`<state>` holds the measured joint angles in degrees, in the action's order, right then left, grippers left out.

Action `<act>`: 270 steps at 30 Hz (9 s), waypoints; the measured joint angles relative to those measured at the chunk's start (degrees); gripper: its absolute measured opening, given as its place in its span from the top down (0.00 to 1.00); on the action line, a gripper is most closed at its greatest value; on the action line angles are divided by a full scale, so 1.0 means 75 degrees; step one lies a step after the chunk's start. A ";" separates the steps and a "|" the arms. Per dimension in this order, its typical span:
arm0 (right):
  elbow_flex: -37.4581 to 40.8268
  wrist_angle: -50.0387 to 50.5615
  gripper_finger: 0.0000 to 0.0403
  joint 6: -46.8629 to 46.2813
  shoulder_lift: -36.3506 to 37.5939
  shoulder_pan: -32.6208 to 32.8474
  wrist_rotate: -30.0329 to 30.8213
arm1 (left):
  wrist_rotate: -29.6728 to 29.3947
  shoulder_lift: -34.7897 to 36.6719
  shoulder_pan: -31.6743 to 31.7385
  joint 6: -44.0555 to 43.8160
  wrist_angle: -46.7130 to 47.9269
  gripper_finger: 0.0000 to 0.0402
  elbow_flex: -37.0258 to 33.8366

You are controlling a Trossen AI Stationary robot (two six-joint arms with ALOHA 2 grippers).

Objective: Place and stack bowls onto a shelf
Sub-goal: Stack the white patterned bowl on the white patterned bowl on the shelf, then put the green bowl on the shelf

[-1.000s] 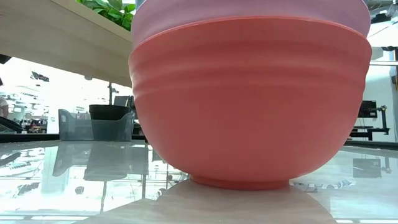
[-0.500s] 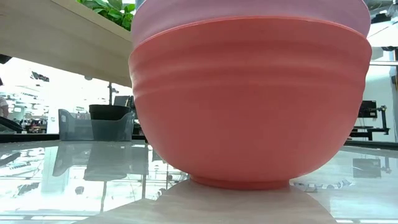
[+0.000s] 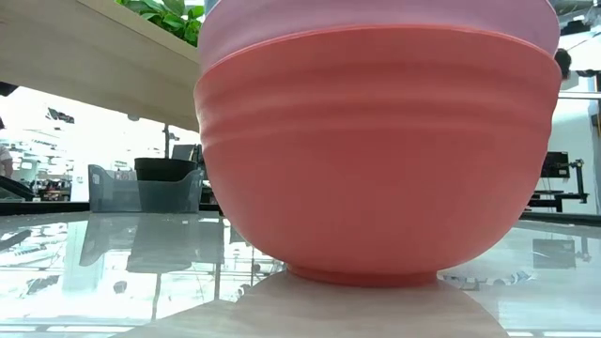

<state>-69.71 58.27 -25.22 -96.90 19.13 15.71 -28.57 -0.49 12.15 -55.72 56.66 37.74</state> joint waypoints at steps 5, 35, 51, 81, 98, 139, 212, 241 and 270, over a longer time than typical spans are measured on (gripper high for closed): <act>0.0423 -0.0805 0.43 0.0001 0.0003 0.0395 0.0040 | 0.0155 0.0000 0.0000 0.0000 0.0000 0.40 0.0000; 0.0736 -0.0498 0.95 -0.0649 0.0028 -0.0019 0.0177 | 0.0120 0.0000 -0.0001 0.0073 0.0008 0.40 0.0000; -0.1391 0.0246 0.95 0.1790 0.1644 -0.1609 0.2547 | 0.0022 0.0000 0.0001 -0.0140 0.0006 0.40 0.0000; -0.2641 -0.4491 0.95 1.0435 -0.0339 -0.1699 0.0831 | -0.0083 0.0000 -0.0001 -0.0149 0.0003 0.40 0.0000; -0.2641 -0.4612 0.93 0.9822 -0.0385 -0.2432 -0.0514 | -0.0092 0.0003 -0.0001 -0.0146 0.0254 0.40 0.0000; -0.2642 -0.4844 0.39 0.7968 -0.0226 -0.2480 -0.0508 | -0.0104 0.0003 -0.0001 -0.0065 0.0254 0.40 0.0000; -0.2334 -0.2702 0.39 -0.2061 0.0210 0.0117 -0.1245 | 0.2643 0.0002 0.0000 -0.0289 0.0265 0.40 0.0000; -0.2338 -0.1705 0.47 -0.1984 -0.1361 0.0499 -0.1189 | 0.2514 0.0000 -0.0001 -0.0225 0.0411 0.40 0.0000; -0.4139 0.0185 0.93 -0.1412 -0.1364 0.0216 -0.1117 | 0.2167 0.0000 0.0000 -0.0125 0.0402 0.40 -0.0002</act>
<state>-100.75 59.66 -35.81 -107.13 20.75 7.33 -12.32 -0.49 12.15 -56.66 59.68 37.72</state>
